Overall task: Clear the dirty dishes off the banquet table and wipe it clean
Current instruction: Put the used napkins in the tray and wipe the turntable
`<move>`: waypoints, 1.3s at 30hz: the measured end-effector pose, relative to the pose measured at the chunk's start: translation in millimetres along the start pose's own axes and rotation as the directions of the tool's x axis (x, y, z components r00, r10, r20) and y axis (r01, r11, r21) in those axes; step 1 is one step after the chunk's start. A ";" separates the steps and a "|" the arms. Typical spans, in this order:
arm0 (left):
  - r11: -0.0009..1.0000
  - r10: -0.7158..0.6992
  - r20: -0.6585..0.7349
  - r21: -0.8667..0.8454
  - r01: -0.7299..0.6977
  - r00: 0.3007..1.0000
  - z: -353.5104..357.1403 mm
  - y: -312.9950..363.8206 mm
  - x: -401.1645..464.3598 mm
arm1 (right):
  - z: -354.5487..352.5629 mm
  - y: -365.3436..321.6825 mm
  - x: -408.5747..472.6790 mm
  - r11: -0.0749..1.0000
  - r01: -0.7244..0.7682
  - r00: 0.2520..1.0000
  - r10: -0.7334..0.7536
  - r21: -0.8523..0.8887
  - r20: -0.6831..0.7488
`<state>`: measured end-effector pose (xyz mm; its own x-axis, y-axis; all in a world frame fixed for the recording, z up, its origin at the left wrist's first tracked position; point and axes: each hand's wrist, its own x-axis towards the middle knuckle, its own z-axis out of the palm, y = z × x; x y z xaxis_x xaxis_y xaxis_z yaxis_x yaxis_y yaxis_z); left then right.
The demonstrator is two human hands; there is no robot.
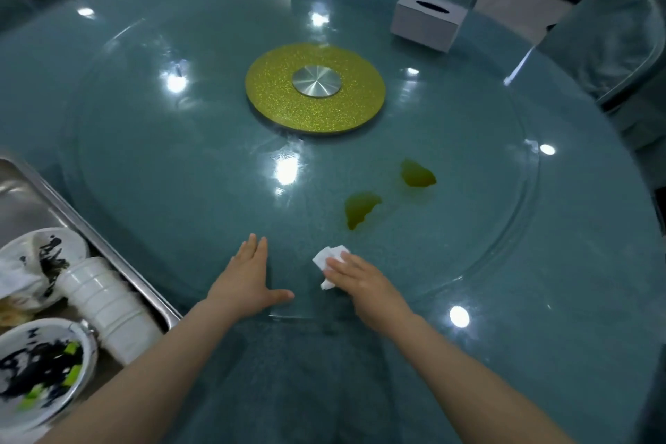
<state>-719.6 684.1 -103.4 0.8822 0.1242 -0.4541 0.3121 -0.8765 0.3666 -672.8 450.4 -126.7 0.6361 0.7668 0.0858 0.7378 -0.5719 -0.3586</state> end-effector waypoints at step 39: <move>0.933 -0.153 0.054 0.338 0.126 0.987 -43.1 -44.1 27.0 | 7.3 -20.4 57.1 0.981 -0.191 0.947 0.189 -0.020 0.259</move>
<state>-694.4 746.1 -96.8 0.8040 0.2315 -0.5477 0.2830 -0.9591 0.0101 -653.2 508.0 -121.3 0.6838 0.6935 -0.2269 0.6074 -0.7133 -0.3497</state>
